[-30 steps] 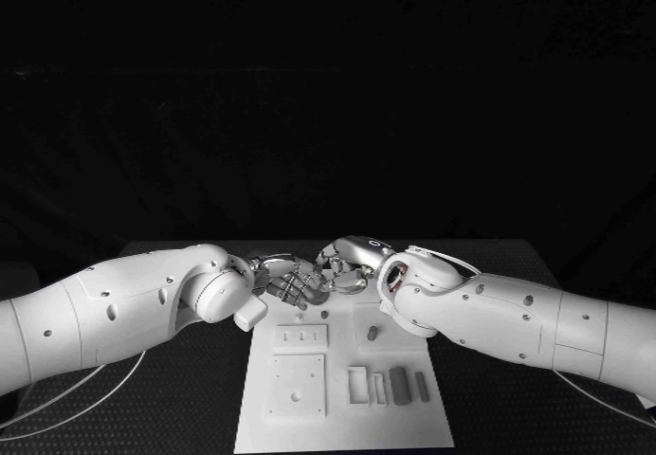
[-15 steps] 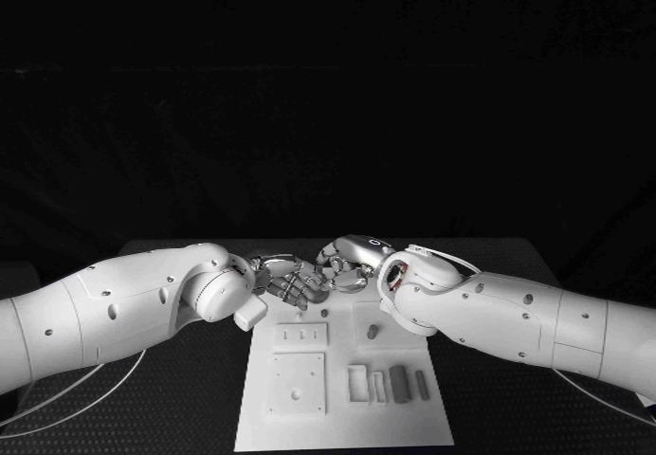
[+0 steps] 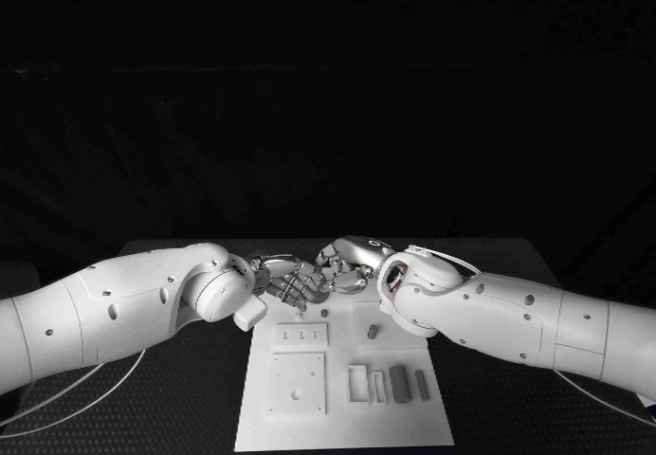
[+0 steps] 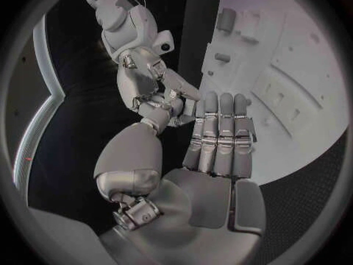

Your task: Assemble the parts on the task board

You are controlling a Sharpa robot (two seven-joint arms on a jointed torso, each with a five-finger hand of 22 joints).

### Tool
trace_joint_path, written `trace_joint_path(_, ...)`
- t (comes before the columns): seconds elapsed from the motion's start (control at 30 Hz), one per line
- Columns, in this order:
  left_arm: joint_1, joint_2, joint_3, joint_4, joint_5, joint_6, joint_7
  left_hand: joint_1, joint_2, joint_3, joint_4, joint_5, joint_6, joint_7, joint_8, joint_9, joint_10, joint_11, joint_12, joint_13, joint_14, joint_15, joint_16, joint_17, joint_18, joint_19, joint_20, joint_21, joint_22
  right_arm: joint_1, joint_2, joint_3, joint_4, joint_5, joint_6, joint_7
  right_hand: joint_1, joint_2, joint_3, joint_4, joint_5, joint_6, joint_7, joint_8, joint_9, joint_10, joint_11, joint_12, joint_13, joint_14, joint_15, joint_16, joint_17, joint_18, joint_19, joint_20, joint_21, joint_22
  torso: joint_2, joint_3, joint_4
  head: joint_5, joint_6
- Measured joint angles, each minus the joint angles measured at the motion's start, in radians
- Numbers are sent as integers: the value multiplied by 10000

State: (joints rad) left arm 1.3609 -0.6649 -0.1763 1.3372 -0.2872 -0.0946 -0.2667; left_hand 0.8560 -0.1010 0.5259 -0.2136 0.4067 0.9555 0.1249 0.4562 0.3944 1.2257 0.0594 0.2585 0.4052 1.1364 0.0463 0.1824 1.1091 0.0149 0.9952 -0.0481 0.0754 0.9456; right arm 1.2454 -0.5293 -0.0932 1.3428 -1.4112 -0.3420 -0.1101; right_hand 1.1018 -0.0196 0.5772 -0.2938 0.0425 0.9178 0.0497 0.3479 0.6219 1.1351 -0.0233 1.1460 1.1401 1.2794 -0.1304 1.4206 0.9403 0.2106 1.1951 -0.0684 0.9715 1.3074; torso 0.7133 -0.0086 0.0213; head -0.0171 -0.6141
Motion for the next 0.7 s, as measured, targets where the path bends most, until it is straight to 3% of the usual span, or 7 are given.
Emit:
trace_joint_path(0.37, -5, 13, 2, -1, -10, -1, -13, 7, 8, 28, 27, -222, 0, 1, 0, -26, 0, 0, 0, -1, 0, 0, -39, 23, 0, 0, 0, 0, 17, -9, -4, 1, 43, 11, 56, 0, 0, -1, -1, -1, -1, 1, -1, 0, 12, 1, 0, 0, 1, 0, 2, 0, 0, -1, -1, 2, 0, 0, -4, 0, -3, 15, -15)
trace_joint_path(0.6, -6, 17, 2, -1, -32, 11, -33, 409, 371, 178, -122, -1024, 0, 0, 87, -64, 0, 0, 42, -11, 41, 32, -77, 66, 0, 0, 0, 0, 44, -12, -3, 1, 44, 13, 80, 0, 0, -2, -2, -2, -1, 2, -2, -2, 13, 1, 0, 0, 1, 0, 4, 0, 1, 0, -2, 3, 0, 0, -3, 1, -2, 12, -22)
trace_joint_path(0.7, -6, 22, 2, -1, -43, 14, -34, 672, 505, 281, -226, -1096, 11, -10, 135, -79, 0, 0, 42, -11, 75, 1, -77, 83, 1, 0, 0, 0, 47, -14, -3, 0, 41, 14, 94, 0, 0, -3, -2, -2, -1, 2, -2, -5, 14, 1, 1, 0, 1, 0, 4, 0, 1, -1, -3, 3, 0, -1, -4, 1, -1, 11, -24)
